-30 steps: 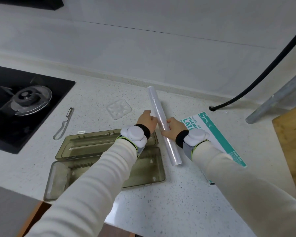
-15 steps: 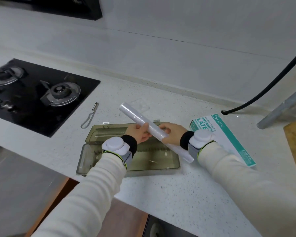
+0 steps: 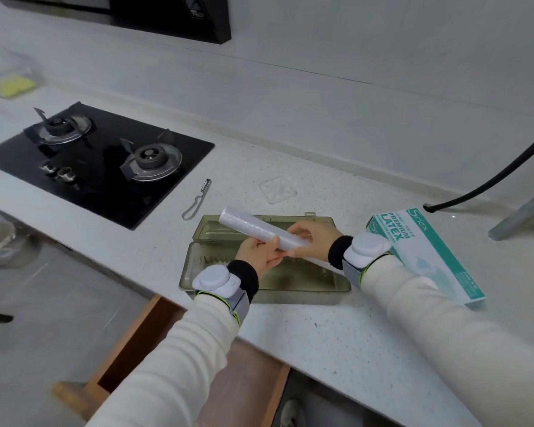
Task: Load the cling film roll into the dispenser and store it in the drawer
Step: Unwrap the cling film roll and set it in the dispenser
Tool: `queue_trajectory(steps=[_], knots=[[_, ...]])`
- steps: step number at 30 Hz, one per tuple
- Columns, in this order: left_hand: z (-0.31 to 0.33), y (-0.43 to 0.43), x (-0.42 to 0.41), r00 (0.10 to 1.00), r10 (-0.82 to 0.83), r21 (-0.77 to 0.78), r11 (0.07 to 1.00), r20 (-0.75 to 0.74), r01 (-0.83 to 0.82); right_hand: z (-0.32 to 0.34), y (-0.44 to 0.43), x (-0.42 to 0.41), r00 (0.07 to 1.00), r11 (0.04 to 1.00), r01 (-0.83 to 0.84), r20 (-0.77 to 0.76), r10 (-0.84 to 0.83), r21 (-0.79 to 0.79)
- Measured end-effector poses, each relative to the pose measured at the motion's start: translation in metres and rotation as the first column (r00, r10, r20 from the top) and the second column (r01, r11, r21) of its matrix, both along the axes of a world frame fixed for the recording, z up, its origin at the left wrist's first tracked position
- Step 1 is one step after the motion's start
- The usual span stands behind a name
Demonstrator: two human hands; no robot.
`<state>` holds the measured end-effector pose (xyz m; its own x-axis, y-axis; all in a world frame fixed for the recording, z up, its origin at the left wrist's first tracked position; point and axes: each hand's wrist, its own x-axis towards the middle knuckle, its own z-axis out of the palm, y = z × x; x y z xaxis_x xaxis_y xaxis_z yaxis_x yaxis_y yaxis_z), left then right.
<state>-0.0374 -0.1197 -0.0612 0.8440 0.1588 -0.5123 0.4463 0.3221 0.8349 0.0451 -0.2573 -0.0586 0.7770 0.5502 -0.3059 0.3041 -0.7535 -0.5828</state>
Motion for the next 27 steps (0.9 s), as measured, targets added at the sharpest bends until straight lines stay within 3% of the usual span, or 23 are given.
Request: queue_trajectory(steps=[4,8,11,14,16,19,23,27], knots=[[0.0,0.01,-0.011,0.999,-0.036,0.052,0.998,0.035,0.034,0.003,0.0,-0.006,0.998,0.999,0.008,0.056,-0.01,0.034],[0.002,0.03,-0.02,0.996,0.039,0.276,0.959,0.084,-0.061,0.004,-0.006,-0.01,0.993,0.997,0.042,0.103,-0.048,0.057],[0.003,0.048,-0.02,0.989,0.055,0.501,0.858,0.136,-0.117,0.006,-0.011,-0.011,0.99,0.997,0.054,0.125,-0.061,0.054],[0.006,0.059,-0.017,0.989,-0.052,0.682,0.729,0.139,-0.057,0.008,-0.012,-0.014,0.987,0.998,0.047,0.153,-0.055,0.05],[0.01,0.063,-0.012,0.986,-0.134,0.761,0.649,0.103,0.009,0.009,-0.011,-0.015,0.983,0.999,0.041,0.179,-0.046,0.032],[0.015,0.066,-0.005,0.977,-0.209,0.793,0.601,0.036,0.099,0.012,-0.008,-0.017,0.979,1.0,0.024,0.204,-0.023,-0.002],[0.018,0.068,0.0,0.979,-0.201,0.754,0.642,-0.012,0.141,0.015,-0.007,-0.019,0.972,0.999,0.016,0.234,-0.006,-0.041],[0.018,0.067,0.002,0.991,-0.137,0.552,0.827,0.013,0.107,0.017,-0.005,-0.019,0.969,0.999,0.022,0.245,-0.01,-0.047]])
